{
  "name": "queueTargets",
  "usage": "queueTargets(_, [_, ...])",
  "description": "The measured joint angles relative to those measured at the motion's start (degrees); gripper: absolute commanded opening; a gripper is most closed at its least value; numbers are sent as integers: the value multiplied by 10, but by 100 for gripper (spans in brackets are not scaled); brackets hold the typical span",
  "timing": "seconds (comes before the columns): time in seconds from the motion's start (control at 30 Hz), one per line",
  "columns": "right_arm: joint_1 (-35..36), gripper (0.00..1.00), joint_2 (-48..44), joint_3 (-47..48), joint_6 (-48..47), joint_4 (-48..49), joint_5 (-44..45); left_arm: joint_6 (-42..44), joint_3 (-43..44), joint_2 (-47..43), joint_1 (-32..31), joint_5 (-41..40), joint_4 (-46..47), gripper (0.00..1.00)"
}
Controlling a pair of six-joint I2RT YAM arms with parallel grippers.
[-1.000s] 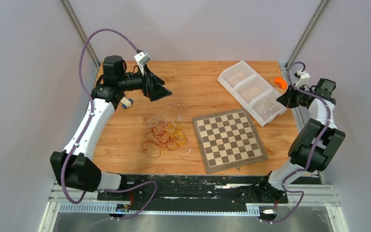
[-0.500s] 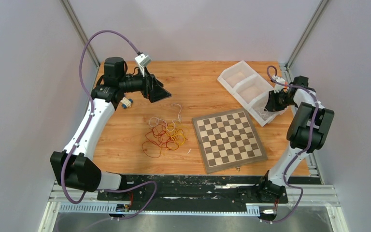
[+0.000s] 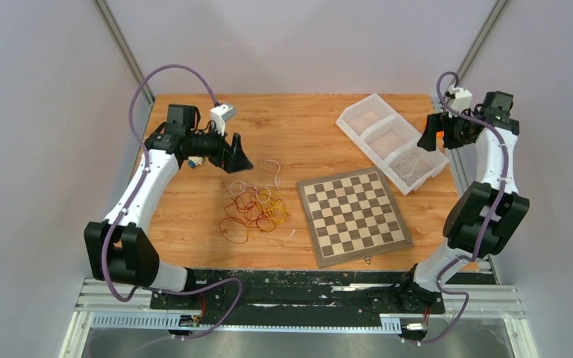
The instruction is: Untangle the cables
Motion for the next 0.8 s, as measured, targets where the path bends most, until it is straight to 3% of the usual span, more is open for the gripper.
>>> queueTargets(0.2, [61,94,-75,12,6,-21,-62,137,-74,46,8,-49,-105,78])
queueTargets(0.43, [222,87,-115,-78,34,-17,-140,302,-166,62,8,-55,-207,64])
queueTargets(0.6, [311,84,-111,-144,73,-2,-167,341,-232,14,-7,-47,-161,61])
queueTargets(0.8, [319,84,-91,-151,107,19,-174,303,-267,6,-42,-25,-22,56])
